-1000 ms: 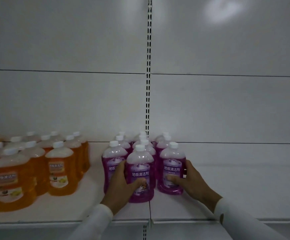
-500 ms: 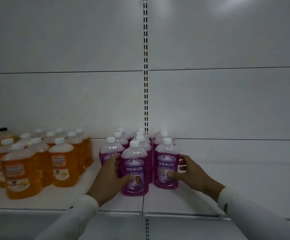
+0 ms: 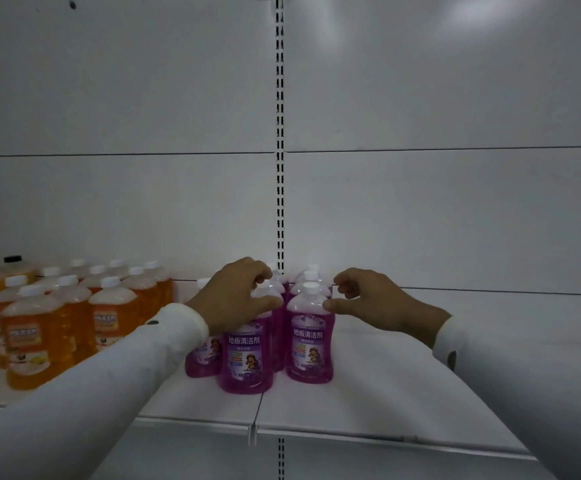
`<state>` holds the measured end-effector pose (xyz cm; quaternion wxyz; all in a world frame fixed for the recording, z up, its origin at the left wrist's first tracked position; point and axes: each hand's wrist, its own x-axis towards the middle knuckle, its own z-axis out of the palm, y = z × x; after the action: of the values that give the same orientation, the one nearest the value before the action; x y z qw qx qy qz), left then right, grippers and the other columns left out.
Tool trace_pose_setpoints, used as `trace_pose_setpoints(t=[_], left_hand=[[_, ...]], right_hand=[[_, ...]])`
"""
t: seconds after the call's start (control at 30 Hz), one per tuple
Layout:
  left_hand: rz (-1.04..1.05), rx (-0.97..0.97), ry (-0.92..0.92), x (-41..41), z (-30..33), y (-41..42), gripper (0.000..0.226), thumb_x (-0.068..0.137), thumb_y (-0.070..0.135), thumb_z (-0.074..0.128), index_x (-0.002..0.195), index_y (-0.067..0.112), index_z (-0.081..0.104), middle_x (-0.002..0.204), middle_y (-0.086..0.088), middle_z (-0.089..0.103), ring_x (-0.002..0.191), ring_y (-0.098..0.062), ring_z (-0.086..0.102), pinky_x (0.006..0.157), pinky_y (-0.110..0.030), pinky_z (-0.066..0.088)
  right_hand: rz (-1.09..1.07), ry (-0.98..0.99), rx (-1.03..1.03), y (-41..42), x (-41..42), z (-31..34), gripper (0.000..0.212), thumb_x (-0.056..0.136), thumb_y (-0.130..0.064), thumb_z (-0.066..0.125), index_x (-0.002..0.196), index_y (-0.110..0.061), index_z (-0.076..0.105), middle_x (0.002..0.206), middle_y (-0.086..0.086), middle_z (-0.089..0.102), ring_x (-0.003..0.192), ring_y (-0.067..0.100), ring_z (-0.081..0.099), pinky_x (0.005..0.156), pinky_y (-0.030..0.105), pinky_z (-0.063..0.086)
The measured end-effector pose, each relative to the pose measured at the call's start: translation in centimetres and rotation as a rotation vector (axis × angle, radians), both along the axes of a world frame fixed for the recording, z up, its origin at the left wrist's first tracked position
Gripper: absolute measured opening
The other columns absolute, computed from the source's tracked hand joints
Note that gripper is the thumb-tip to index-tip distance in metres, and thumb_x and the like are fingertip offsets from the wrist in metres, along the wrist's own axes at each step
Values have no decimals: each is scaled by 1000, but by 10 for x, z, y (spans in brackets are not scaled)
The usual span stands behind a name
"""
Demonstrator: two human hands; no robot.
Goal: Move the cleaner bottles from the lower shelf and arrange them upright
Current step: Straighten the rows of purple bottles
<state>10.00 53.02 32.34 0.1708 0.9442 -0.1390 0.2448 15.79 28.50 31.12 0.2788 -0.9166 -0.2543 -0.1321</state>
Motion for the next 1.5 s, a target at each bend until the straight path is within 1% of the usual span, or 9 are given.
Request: trace_pose_setpoints(t=[0.3,0.47,0.67,0.8,0.93,1.23,1.33,1.43,1.5], left_hand=[[-34,418,69,55,17,-13,48,78,54,68,114,22,66,98,5,53,91,-14,49,77,-26,40],[-123,575,68,88,14,-14,50,72,64,67,91,18,72,91,-1,65,86,-21,60,74,-30,48],[-170,562,108,116,8,-11,45,74,58,69,89,16,72,92,-3,67,86,-22,62,75,-30,50],[-154,546,172,125,7,-12,44,72,56,72,91,16,72,95,-2,69,88,-21,64,78,-33,53],[-145,513,195,129,7,-15,42,71,52,75,90,14,72,93,-3,69,87,-21,64,76,-33,53],[-181,434,285,129,9,-12,48,62,60,76,77,14,72,80,-4,72,78,-21,67,72,-35,55],[-214,343,301,131,17,-5,40,72,54,71,80,15,73,84,-3,72,81,-21,65,74,-34,52],[-203,303,266,140,24,-1,26,87,39,63,91,17,76,91,1,74,82,-14,64,78,-29,51],[-183,317,246,148,23,-2,22,89,31,61,91,16,76,90,0,74,79,-15,63,75,-26,49]], right_hand=[[-14,74,-176,20,23,-15,50,74,-48,77,113,-18,65,102,-4,61,92,15,57,80,26,46],[-22,133,-146,28,44,-23,44,74,-45,78,106,-15,68,103,0,69,92,18,64,86,34,55],[-29,87,-106,31,52,-27,40,77,-46,76,104,-17,67,95,-6,66,85,13,62,65,14,44],[-13,84,-80,31,56,-30,40,79,-44,74,107,-17,65,96,-7,65,85,12,63,72,18,50],[8,35,-70,29,60,-35,33,79,-46,73,98,-21,61,84,-13,59,75,4,56,64,12,41],[46,163,-90,13,59,-28,51,71,-54,77,113,-28,63,105,-10,66,88,9,63,81,26,55],[3,132,-12,6,60,-20,37,79,-52,71,108,-30,62,99,-10,66,83,5,63,74,18,52],[-54,101,146,1,71,-9,25,94,-38,58,103,-17,66,93,-1,69,83,17,68,79,34,58],[-75,132,79,1,83,-6,25,96,-30,56,109,-12,66,94,5,70,86,22,69,80,35,58]])
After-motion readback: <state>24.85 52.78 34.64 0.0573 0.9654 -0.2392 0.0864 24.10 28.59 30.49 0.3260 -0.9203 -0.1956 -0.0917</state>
